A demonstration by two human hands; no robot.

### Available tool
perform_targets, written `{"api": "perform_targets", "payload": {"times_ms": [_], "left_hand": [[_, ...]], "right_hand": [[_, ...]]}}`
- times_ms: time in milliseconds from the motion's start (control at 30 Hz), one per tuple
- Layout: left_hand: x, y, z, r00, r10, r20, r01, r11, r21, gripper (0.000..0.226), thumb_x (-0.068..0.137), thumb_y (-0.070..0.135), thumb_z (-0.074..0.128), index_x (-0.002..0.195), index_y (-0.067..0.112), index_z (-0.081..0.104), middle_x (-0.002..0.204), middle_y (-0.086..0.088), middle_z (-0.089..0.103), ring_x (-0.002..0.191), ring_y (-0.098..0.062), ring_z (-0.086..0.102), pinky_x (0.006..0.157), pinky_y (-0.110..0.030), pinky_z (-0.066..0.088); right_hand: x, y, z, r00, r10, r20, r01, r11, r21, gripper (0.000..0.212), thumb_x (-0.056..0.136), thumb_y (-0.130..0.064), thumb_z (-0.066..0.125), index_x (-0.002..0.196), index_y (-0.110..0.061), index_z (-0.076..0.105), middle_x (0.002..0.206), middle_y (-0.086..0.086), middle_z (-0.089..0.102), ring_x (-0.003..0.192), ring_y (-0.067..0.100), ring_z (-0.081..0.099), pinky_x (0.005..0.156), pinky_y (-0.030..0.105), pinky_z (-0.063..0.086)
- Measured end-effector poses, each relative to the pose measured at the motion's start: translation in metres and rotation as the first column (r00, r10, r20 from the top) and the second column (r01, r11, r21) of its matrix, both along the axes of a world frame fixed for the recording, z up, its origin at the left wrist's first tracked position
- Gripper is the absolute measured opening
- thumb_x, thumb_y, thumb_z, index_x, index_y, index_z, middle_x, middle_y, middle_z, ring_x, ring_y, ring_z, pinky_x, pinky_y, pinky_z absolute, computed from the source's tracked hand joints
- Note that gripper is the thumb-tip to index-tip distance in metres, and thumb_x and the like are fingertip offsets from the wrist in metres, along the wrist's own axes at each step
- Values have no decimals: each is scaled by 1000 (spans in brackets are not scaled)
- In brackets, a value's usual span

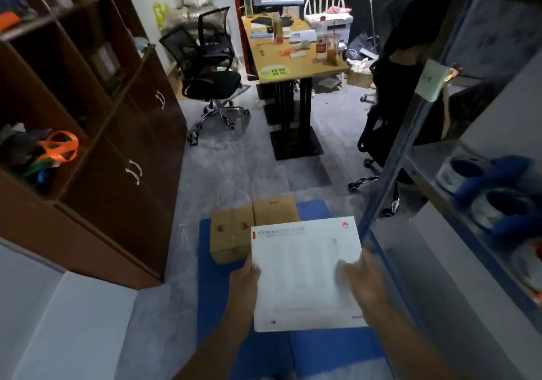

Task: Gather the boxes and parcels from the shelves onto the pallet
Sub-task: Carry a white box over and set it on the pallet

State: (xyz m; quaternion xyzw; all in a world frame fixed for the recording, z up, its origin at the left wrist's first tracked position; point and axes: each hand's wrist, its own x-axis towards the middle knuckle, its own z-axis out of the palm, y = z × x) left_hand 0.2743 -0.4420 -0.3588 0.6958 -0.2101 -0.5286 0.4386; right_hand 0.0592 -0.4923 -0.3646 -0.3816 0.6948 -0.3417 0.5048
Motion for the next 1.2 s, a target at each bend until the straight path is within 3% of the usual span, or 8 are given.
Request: {"api": "perform_targets", "payload": {"times_ms": [200, 367, 567, 733, 900, 1000, 1100, 1200], "left_hand": [[9, -138, -80, 993, -117, -9, 116, 990, -82, 45, 96, 1, 42, 122, 31, 62, 105, 10, 67, 96, -12, 63, 80, -26, 52], [1, -245, -146, 980, -68, -185, 65, 998, -20, 45, 94, 2, 43, 124, 34, 55, 112, 3, 65, 101, -19, 61, 80, -33, 54], [-18, -346, -236, 986, -113, -123, 112, 994, -22, 50, 90, 3, 43, 135, 23, 51, 119, -6, 63, 105, -25, 60, 87, -39, 53], [-42, -410, -301, 987, -65, -145, 60, 998, -37, 38, 85, 0, 47, 115, 23, 58, 101, -1, 65, 74, -8, 67, 49, -22, 53], [-65, -454, -365, 993, -96, -75, 95, 995, -23, 45, 80, -2, 49, 122, 12, 59, 111, -8, 66, 94, -22, 62, 79, -34, 55], [-71, -465, -395, 982, -183, -35, 183, 983, 4, 43, 83, -1, 46, 119, 13, 63, 102, -1, 66, 85, -13, 60, 59, -15, 50], [-73, -471, -430, 970, -237, 55, 236, 971, 30, 33, 87, 2, 45, 113, 9, 64, 98, 0, 63, 79, -9, 56, 45, -6, 40], [-72, -456, -474, 921, -300, 249, 294, 954, 59, 17, 91, 9, 45, 100, 12, 60, 99, -1, 57, 88, -13, 53, 69, -15, 44]], "right_hand": [[10, -138, -59, 985, 15, -172, -30, 996, -84, 42, 89, -10, 60, 127, -24, 49, 113, 8, 64, 101, 33, 63, 89, 53, 51], [12, -236, -125, 932, -81, -353, 27, 987, -156, 54, 92, -14, 58, 141, -26, 37, 121, 13, 63, 104, 37, 62, 93, 48, 49], [-8, -350, -205, 927, -54, -371, -26, 978, -208, 51, 88, -12, 60, 136, -26, 45, 112, 6, 63, 102, 30, 62, 89, 38, 50], [-33, -437, -271, 928, -15, -372, -54, 983, -175, 42, 86, -15, 65, 123, -20, 46, 111, 4, 62, 99, 28, 62, 90, 50, 53], [-58, -480, -337, 924, -26, -381, -23, 992, -122, 40, 84, -14, 62, 122, -18, 48, 114, 5, 62, 102, 30, 62, 87, 46, 54], [-72, -492, -380, 922, 16, -387, -27, 999, -24, 42, 85, -14, 61, 125, -17, 48, 119, 10, 60, 96, 28, 59, 75, 39, 51], [-76, -504, -418, 880, 121, -460, -122, 992, 27, 43, 86, -16, 60, 128, -13, 52, 123, 12, 61, 103, 30, 60, 83, 42, 52], [-74, -503, -459, 853, 205, -479, -175, 979, 108, 43, 86, -19, 61, 128, -12, 52, 125, 13, 58, 110, 34, 58, 93, 50, 51]]}}
